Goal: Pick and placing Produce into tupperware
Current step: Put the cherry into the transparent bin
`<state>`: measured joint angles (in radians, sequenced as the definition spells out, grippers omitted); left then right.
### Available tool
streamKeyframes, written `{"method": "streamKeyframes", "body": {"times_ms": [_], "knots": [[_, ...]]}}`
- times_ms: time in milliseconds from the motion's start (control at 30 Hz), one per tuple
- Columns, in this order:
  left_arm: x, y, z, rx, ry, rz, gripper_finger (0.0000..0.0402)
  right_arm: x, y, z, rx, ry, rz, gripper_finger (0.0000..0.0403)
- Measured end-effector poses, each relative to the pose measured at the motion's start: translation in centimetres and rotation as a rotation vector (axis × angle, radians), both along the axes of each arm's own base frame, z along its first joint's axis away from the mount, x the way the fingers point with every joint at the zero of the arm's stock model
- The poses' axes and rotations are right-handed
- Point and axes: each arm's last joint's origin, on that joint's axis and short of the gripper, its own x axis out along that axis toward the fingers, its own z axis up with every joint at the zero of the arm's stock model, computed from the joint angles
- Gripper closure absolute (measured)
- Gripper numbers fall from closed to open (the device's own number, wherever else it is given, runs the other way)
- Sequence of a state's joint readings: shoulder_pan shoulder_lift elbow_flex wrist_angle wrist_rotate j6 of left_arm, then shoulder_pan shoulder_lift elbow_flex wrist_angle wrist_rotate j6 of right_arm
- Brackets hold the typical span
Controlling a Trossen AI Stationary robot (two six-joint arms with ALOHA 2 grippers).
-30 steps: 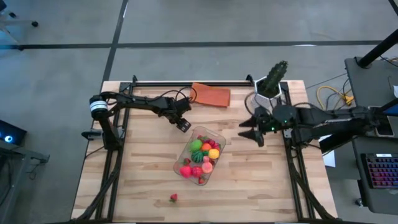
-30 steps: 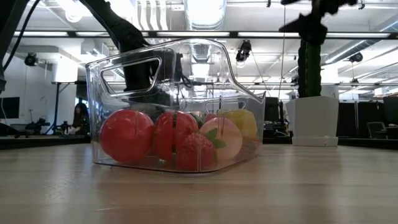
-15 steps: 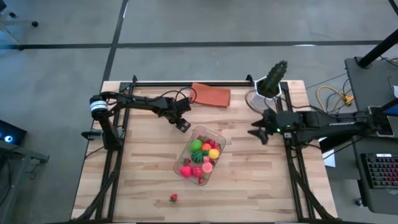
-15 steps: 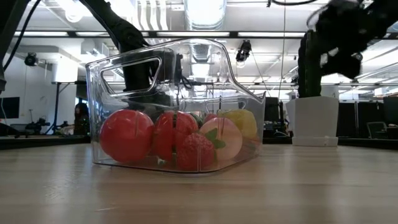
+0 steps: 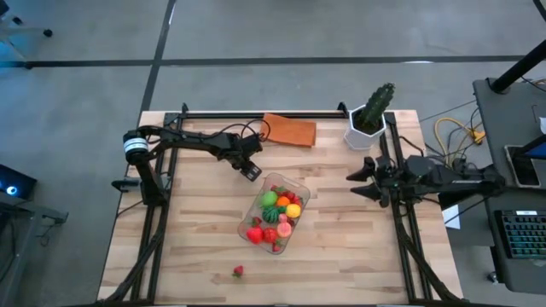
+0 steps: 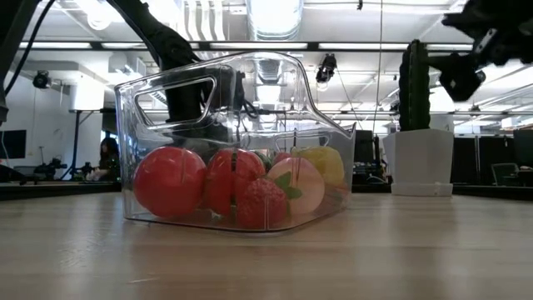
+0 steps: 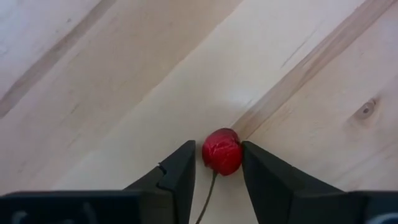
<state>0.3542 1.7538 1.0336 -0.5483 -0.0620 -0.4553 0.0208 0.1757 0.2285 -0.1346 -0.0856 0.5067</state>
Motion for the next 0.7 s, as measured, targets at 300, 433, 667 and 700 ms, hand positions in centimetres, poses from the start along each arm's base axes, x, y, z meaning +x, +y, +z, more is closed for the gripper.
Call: {"method": "streamKeyframes", "body": {"times_ms": [300,433,667,700], "knots": [[-0.2,-0.1,-0.2,-0.008,0.020,0.000,0.0289,-0.3,0.0,-3.9,0.043,-0.086,-0.009,0.0145],[-0.3,-0.1,-0.2,-0.010,0.027,-0.001,0.0289,0.0,0.0,-4.6,0.065,-0.045,-0.019,0.0145],[-0.4,-0.2,-0.2,-0.013,0.036,-0.001,0.0293,0.3,0.0,-5.1,0.064,0.009,-0.024,0.0145],[-0.4,-0.2,-0.2,-0.013,0.036,-0.001,0.0298,0.3,0.0,-5.1,0.076,0.013,-0.025,0.0145]]}}
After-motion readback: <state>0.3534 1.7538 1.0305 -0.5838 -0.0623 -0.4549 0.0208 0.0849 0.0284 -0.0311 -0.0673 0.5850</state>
